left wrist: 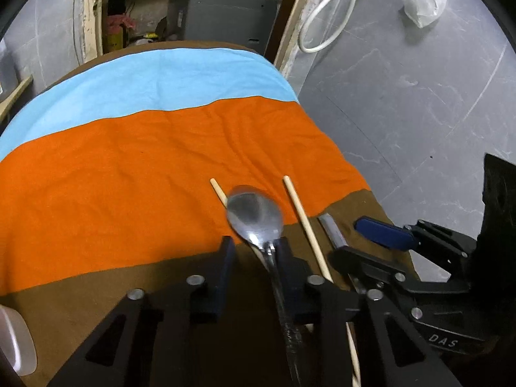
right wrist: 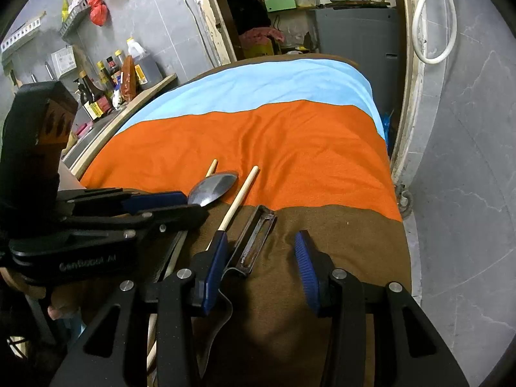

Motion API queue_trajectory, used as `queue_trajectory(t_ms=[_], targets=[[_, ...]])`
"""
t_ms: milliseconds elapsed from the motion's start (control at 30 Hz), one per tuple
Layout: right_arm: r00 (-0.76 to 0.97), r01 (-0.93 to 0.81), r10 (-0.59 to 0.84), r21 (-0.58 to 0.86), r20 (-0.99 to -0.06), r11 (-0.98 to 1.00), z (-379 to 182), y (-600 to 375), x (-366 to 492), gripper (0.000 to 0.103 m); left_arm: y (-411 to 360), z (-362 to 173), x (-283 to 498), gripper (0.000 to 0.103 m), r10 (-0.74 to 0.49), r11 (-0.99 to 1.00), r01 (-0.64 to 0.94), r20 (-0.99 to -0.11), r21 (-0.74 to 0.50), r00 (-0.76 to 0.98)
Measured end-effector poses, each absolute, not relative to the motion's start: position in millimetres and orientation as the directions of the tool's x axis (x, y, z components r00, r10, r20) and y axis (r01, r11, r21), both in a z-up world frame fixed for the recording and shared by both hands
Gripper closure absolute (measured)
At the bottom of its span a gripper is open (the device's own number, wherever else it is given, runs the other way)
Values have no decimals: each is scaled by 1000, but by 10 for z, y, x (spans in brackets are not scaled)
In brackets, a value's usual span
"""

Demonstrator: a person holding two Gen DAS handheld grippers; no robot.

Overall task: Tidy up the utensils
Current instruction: 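Grasp a metal spoon with the left gripper while the right gripper grasps a metal wire utensil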

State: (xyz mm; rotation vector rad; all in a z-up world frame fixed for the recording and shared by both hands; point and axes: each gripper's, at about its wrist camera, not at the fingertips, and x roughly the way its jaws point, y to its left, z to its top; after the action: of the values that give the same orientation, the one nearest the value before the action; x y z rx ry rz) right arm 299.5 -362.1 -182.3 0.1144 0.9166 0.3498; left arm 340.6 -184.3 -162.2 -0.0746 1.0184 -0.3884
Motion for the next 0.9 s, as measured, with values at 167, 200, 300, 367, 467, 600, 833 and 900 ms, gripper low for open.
queue_trajectory(t_ms=[167, 200, 300, 367, 467, 600, 833, 900], targets=[[551, -241, 341, 246, -762, 939, -1816, -3615, 3007, 65, -1659, -1603, 3372, 94, -367, 929, 229, -807, -290, 462], [548, -239, 340, 247, -764, 939, -1812, -3610, 3015, 65, -1615, -1601, 3356, 95, -370, 928, 218, -803, -301, 466], [531, -237, 339, 248, -777, 939, -1803, -3544, 3046, 71, -1445, -1607, 3277, 96, -388, 921, 173, -788, -349, 478], [515, -242, 339, 245, -787, 939, -1823, -3464, 3079, 75, -1328, -1623, 3213, 96, -394, 916, 140, -781, -375, 485], [508, -238, 312, 217, -803, 947, -1847, -3365, 3130, 75, -1217, -1667, 3162, 96, -400, 910, 105, -781, -401, 480], [506, -222, 311, 226, -805, 948, -1864, -3324, 3187, 75, -1084, -1727, 3158, 96, -434, 886, 67, -767, -459, 472], [494, -212, 314, 237, -811, 948, -1880, -3308, 3212, 75, -1119, -1780, 3243, 96, -426, 897, 87, -791, -434, 439], [485, -219, 287, 203, -826, 954, -1880, -3247, 3236, 75, -1137, -1777, 3297, 96, -429, 896, 91, -796, -434, 426]])
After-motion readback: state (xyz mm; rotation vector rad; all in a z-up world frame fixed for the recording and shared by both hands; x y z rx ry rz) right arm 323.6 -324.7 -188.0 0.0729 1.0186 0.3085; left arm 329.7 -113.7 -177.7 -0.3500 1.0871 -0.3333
